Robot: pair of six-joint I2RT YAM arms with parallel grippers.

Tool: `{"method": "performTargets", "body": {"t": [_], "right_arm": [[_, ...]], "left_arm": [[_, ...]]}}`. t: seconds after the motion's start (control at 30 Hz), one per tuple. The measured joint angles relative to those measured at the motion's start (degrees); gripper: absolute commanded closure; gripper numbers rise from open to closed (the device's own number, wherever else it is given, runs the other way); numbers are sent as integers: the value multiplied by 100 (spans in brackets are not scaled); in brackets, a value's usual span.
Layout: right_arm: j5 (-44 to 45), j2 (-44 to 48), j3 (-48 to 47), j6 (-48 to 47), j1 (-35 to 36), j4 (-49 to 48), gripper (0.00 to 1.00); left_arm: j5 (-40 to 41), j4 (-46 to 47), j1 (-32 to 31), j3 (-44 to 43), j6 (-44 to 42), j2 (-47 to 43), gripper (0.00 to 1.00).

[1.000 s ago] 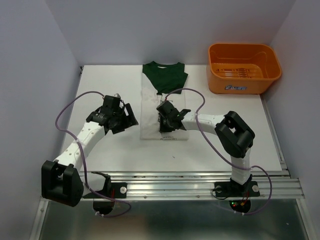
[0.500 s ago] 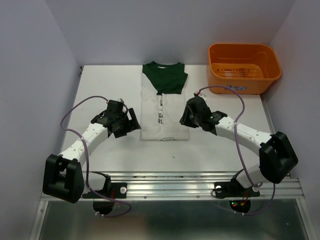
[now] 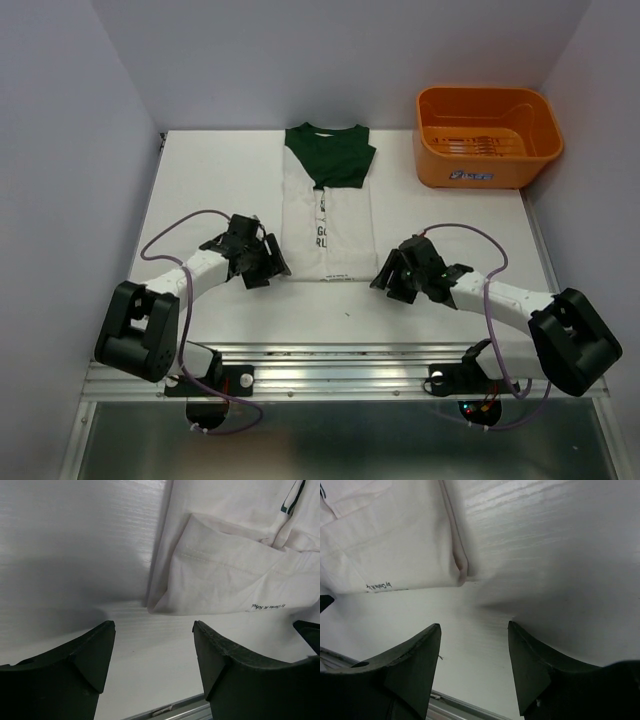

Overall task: Roll the t-shirts
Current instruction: Roll the T-shirt to the center of the board.

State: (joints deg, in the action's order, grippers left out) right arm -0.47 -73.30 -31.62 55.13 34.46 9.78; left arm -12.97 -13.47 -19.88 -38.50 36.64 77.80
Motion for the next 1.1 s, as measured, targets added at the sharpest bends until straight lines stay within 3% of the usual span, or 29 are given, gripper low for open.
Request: {"method": "performTargets", "body": {"t": [0.57,0.73,0.87,1.1], "right_arm": [[-59,28,243,636,-26,-658,39],[-59,15,251,708,-26,-686,42],[-59,-118,251,785,-26,-721,54],[155,-330,243,994,-42,-726,61]], "left_arm": [[-15,848,-81,175,459,446,60],[-9,994,-85,177,505,599,100],[-52,1064,-101,179,533,636,100],[-50,1058,-101,177,533,634,100]]}}
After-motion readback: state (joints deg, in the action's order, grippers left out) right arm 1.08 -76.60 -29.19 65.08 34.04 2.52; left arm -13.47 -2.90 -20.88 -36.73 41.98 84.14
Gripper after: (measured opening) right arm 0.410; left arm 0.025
